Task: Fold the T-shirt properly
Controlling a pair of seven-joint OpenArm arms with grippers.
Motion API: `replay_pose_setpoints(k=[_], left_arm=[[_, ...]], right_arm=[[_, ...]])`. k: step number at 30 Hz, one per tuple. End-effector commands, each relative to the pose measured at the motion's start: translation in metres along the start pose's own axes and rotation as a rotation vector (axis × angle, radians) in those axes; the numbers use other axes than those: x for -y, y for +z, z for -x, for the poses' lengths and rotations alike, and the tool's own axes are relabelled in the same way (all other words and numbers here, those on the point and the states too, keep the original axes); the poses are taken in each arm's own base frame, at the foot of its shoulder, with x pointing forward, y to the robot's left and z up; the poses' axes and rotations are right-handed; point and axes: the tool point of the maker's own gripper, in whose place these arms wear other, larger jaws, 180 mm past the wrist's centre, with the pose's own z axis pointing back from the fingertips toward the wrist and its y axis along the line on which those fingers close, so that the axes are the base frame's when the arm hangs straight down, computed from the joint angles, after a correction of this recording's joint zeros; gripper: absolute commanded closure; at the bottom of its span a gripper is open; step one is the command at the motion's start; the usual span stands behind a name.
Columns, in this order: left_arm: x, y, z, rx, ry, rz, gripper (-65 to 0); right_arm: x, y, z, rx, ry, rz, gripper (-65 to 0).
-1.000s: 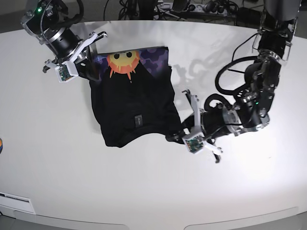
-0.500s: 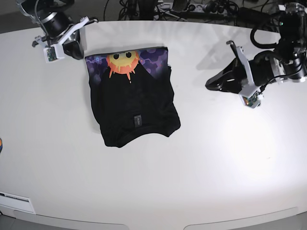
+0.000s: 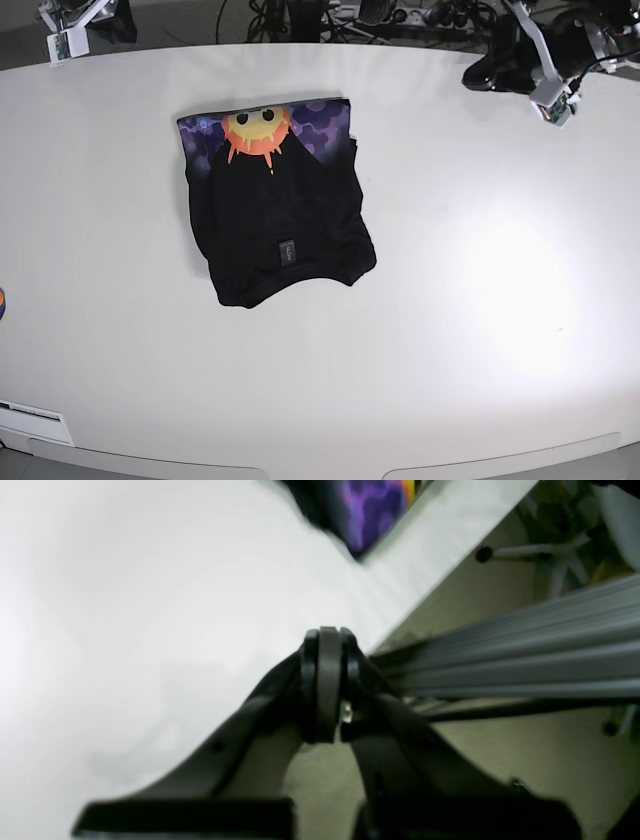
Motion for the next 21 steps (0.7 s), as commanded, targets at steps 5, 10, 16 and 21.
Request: replay_pose_setpoints(k=[5, 10, 16, 21], left_arm=[[0.019, 0.000, 0.037, -0.063, 0.121, 0.011, 0.0], [0.018, -0.016, 0.099, -0.165, 0.302, 0.013, 0.0], [0.016, -0.052, 0.187, -0.298, 0.461, 0.020, 0.0], [-0.020, -0.083, 0.258, -0.380, 0.552, -0.138, 0.0]], right_arm=[[-0.009, 0.012, 0.016, -0.061, 0.029, -0.033, 0.0], [-0.005, -0.006, 0.044, -0.112, -0.022, -0.078, 0.0], [0.018, -0.061, 0.108, -0.239, -0.120, -0.096, 0.0], [0.041, -0.112, 0.154, -0.358, -0.112, -0.072, 0.0]])
